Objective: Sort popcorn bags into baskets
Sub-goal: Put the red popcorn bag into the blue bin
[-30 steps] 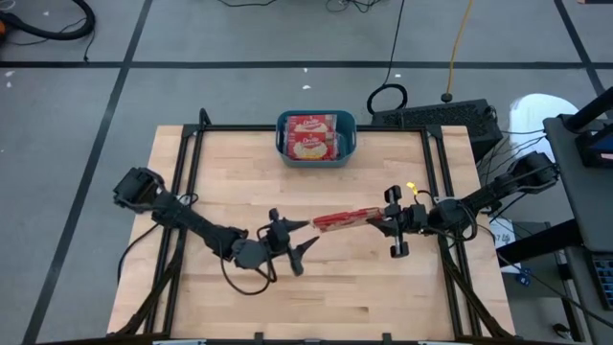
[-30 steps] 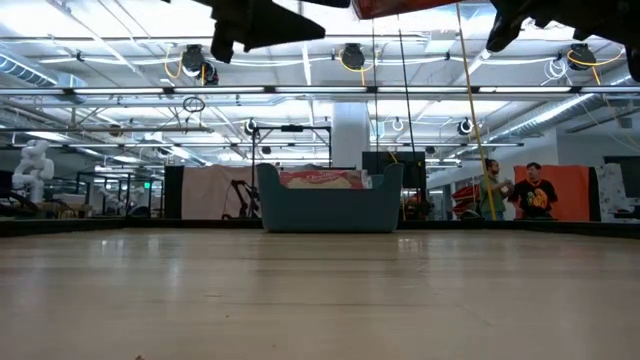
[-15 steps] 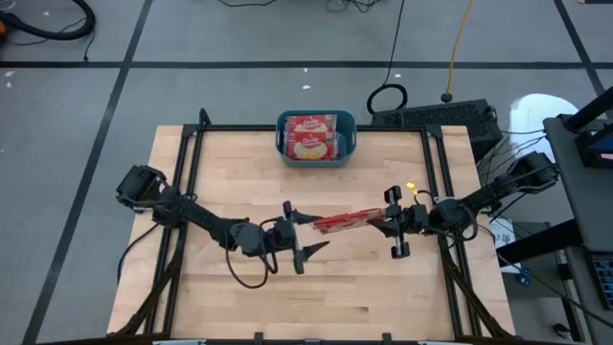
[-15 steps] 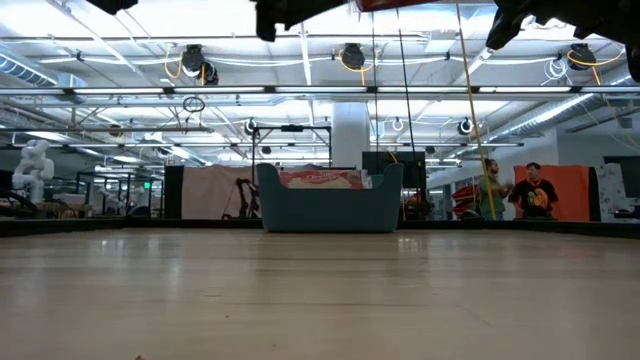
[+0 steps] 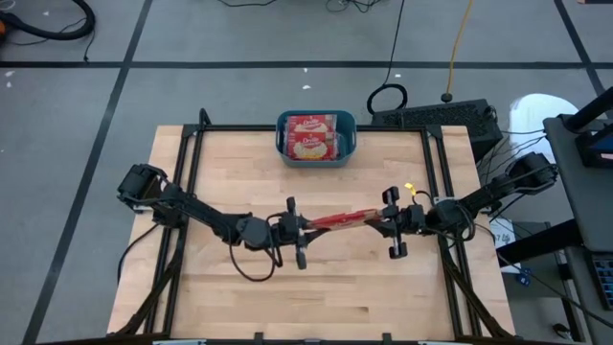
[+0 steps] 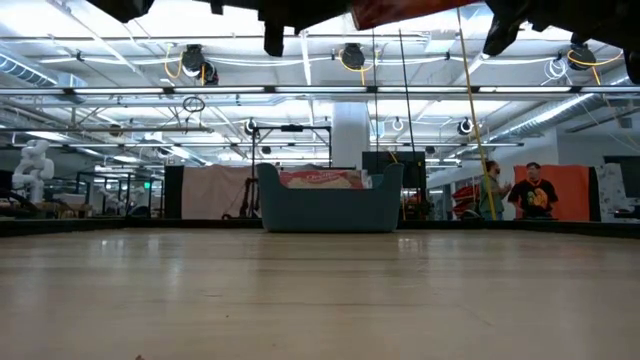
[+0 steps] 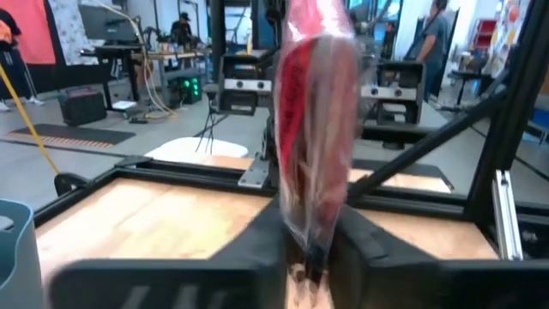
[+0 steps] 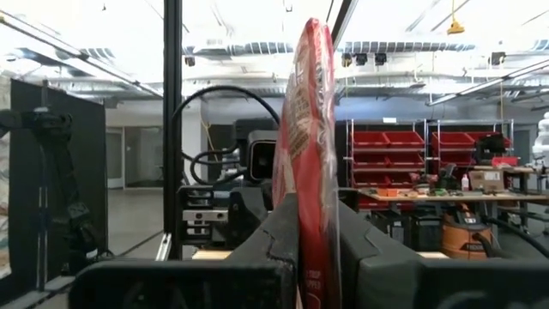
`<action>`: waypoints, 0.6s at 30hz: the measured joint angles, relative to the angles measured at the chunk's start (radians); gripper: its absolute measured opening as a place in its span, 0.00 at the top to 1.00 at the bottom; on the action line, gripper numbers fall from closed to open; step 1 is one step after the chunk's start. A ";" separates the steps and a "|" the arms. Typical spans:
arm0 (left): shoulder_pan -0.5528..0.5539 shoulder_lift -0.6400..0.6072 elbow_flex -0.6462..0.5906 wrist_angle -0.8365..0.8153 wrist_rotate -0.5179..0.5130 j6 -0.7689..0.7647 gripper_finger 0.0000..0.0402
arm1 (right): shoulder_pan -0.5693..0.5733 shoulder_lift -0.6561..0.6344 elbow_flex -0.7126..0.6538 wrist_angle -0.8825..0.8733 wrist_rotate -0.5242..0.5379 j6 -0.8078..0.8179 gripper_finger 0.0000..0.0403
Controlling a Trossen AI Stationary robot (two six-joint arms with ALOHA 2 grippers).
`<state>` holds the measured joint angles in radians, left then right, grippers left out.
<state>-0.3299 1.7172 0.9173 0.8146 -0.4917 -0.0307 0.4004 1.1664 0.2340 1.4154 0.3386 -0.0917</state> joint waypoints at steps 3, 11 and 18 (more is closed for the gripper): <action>-0.006 0.000 0.000 -0.019 0.002 0.004 0.96 | 0.000 0.000 0.000 -0.008 -0.001 0.012 0.96; -0.007 -0.001 0.001 -0.137 -0.008 -0.035 0.90 | 0.001 0.000 0.000 -0.087 0.031 0.162 0.87; -0.010 -0.034 -0.002 -0.316 -0.009 -0.090 0.97 | 0.001 -0.040 0.000 -0.190 0.056 0.231 0.67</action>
<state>-0.3399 1.6833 0.9148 0.4986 -0.5012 -0.1211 0.4015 1.1265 0.2344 1.2253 0.3950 0.1390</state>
